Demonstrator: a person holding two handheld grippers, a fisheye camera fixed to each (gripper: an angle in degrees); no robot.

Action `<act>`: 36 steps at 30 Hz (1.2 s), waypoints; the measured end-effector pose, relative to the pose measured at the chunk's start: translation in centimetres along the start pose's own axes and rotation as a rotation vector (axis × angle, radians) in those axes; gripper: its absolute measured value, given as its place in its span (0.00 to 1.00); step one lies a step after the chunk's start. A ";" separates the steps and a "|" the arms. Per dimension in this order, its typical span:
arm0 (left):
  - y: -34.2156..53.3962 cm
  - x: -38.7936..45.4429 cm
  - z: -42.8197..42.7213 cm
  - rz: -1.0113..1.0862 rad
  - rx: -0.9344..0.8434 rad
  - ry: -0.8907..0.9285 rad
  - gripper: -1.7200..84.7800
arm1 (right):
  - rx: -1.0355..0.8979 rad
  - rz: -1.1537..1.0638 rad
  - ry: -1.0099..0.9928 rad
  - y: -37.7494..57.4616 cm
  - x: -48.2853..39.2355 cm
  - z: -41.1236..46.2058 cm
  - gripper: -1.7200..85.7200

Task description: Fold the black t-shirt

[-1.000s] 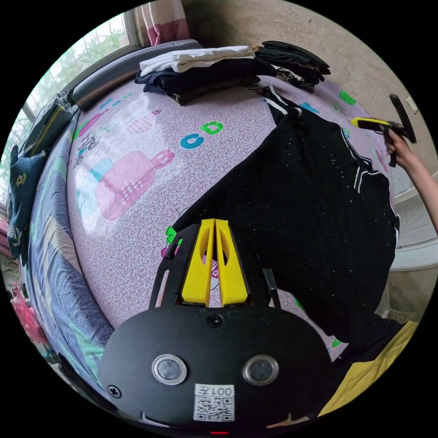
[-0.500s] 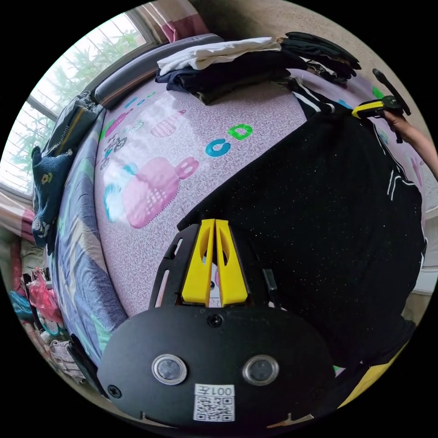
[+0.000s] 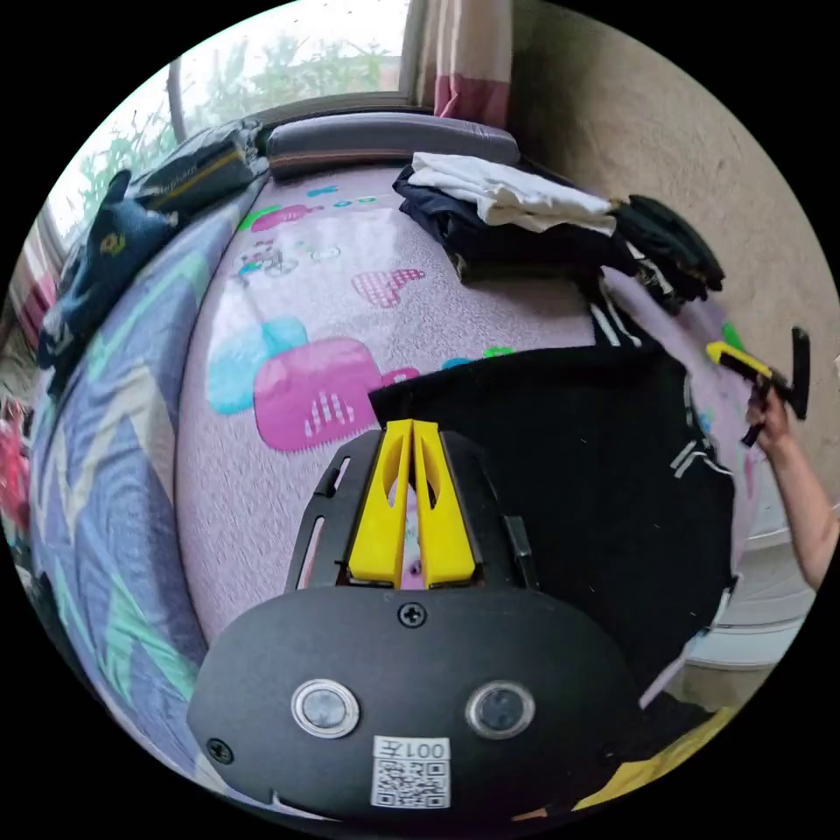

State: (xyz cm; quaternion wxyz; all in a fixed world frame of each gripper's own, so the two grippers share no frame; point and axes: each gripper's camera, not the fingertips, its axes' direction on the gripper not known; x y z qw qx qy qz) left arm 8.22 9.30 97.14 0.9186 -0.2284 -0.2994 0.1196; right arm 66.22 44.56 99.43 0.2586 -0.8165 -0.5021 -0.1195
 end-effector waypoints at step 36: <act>28.6 3.0 -1.1 0.364 -0.403 0.799 0.01 | -0.384 -0.377 -0.382 3.8 -27.4 5.1 0.03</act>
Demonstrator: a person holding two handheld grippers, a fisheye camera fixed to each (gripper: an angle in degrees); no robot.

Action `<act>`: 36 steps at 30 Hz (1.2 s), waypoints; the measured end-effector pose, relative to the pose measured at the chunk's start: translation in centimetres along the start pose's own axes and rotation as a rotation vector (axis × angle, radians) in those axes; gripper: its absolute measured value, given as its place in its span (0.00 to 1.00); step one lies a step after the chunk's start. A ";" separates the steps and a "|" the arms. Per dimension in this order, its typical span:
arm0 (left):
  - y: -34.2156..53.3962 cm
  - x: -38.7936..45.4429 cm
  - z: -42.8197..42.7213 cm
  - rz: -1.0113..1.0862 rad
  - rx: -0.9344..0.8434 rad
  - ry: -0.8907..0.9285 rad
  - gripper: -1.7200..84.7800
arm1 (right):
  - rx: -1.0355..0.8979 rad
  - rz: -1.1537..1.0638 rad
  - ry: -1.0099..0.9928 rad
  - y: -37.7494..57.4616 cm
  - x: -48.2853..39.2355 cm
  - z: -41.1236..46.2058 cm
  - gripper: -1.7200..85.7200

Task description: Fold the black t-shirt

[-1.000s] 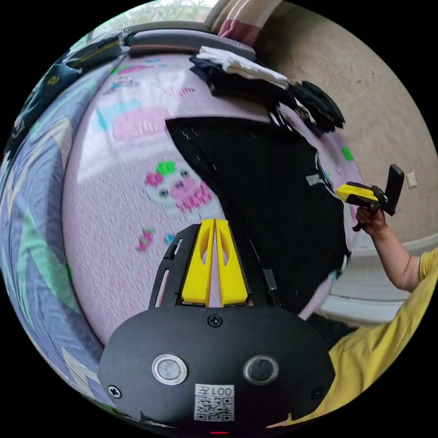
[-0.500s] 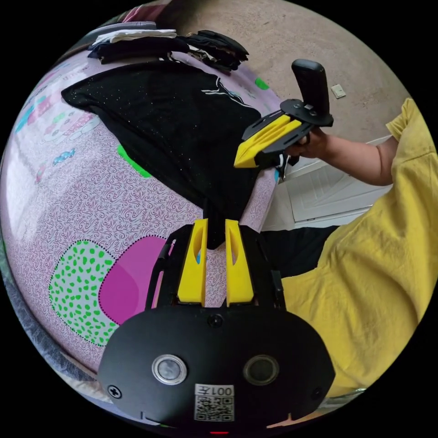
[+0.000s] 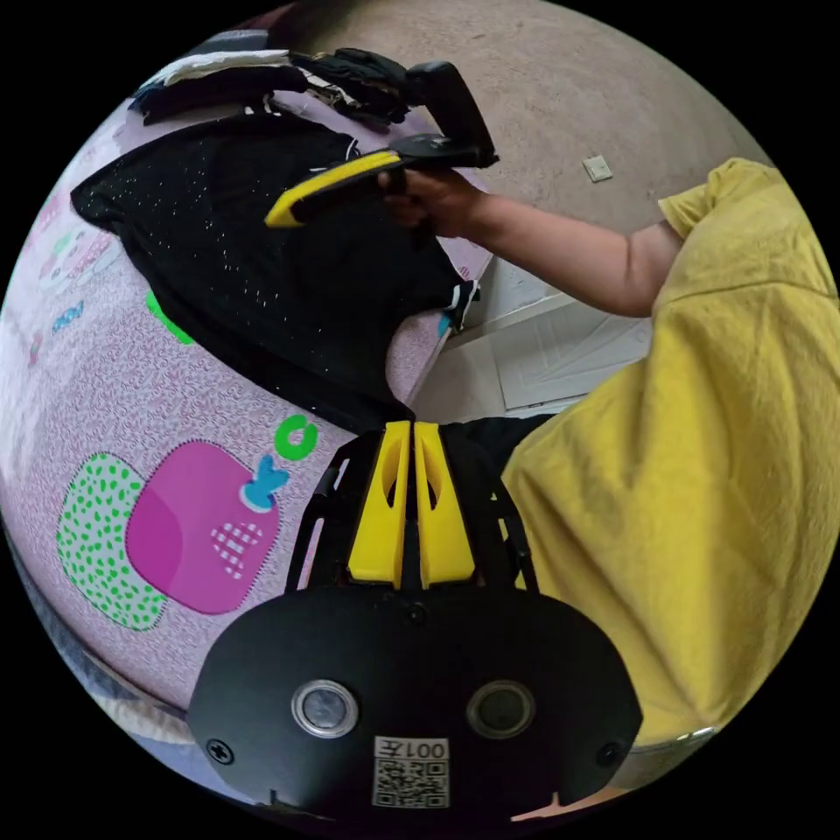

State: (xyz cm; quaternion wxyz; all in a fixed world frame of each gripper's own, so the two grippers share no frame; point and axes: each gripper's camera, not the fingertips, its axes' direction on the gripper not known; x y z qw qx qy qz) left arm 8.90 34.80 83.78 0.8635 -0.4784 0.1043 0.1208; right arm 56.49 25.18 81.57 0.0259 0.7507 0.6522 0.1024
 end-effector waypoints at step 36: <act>1.5 -8.5 5.1 -0.291 -0.049 0.230 0.01 | -0.441 -0.541 0.252 -33.0 4.4 12.4 0.09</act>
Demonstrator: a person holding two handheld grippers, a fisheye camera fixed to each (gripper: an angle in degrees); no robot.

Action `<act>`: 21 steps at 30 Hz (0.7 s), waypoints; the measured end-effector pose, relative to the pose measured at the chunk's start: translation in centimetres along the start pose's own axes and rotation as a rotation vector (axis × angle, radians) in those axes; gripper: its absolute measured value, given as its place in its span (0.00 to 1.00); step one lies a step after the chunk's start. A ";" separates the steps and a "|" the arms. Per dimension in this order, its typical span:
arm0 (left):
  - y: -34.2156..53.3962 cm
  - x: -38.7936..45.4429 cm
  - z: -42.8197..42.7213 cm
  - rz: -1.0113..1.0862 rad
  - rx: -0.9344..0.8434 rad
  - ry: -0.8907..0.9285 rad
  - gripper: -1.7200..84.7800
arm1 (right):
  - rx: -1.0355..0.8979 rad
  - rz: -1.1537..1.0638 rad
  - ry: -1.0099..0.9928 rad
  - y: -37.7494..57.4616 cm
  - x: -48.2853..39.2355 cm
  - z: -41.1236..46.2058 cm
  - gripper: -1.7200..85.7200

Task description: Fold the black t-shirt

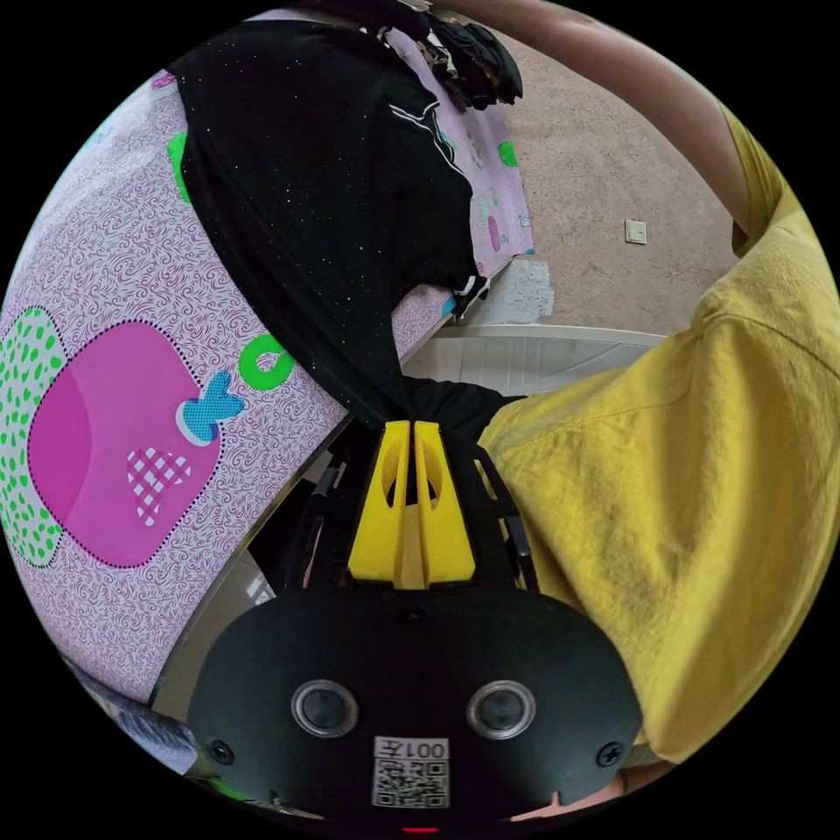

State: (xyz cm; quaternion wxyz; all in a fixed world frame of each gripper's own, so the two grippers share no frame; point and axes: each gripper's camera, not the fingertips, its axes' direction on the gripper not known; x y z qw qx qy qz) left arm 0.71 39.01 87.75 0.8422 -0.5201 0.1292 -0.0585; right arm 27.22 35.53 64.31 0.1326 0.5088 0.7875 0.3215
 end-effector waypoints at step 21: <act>0.2 -0.6 -0.8 0.012 -0.002 0.035 0.01 | 0.015 -0.106 0.141 2.9 -3.4 -0.2 0.03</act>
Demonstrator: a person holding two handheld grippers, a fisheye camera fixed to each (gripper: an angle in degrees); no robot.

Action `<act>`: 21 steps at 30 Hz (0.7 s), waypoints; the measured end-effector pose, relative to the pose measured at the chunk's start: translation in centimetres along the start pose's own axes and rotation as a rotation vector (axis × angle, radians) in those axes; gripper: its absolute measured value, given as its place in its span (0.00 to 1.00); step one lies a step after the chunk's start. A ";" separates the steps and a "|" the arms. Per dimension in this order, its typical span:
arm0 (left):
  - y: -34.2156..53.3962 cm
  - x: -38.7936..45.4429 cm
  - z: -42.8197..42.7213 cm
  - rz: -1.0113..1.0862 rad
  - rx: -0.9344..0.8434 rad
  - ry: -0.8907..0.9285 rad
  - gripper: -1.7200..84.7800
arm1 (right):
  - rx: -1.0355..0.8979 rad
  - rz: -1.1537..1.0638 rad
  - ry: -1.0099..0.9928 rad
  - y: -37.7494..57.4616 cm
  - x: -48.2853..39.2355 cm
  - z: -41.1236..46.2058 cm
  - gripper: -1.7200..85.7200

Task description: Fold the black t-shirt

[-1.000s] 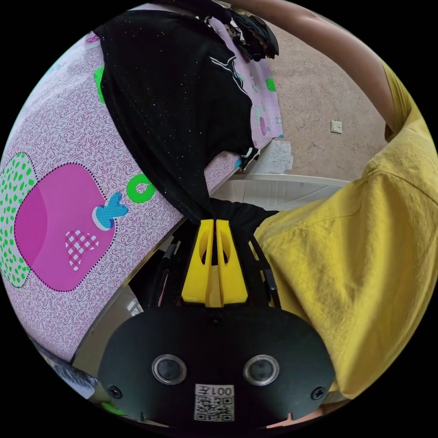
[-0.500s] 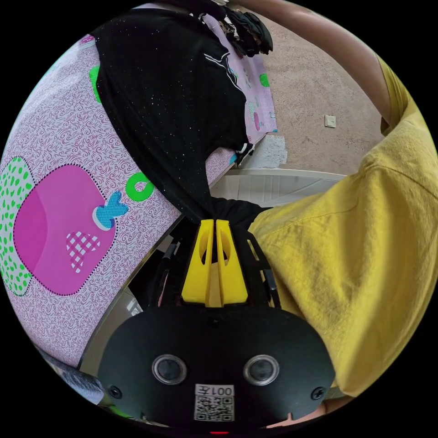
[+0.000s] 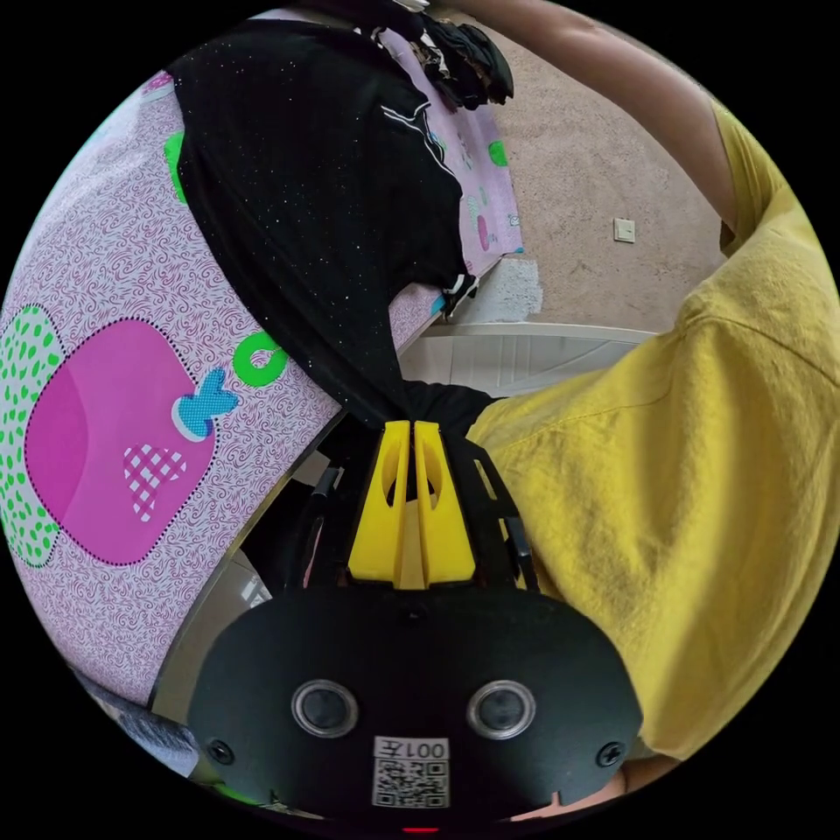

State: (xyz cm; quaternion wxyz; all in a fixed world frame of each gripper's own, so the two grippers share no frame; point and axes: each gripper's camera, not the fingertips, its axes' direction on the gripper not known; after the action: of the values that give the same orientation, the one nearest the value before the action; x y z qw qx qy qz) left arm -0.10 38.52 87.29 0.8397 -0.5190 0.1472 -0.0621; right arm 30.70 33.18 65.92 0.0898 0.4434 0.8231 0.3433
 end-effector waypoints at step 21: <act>6.0 -3.1 -2.2 -0.386 0.145 0.117 0.00 | 0.625 0.568 -0.301 16.3 0.3 -0.8 0.06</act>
State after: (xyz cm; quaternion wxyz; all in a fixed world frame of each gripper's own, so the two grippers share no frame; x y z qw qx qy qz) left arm -4.06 40.18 81.56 0.8374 -0.4714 0.0885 -0.2623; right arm 41.05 39.10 77.09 -0.0275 0.7025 0.7108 0.0210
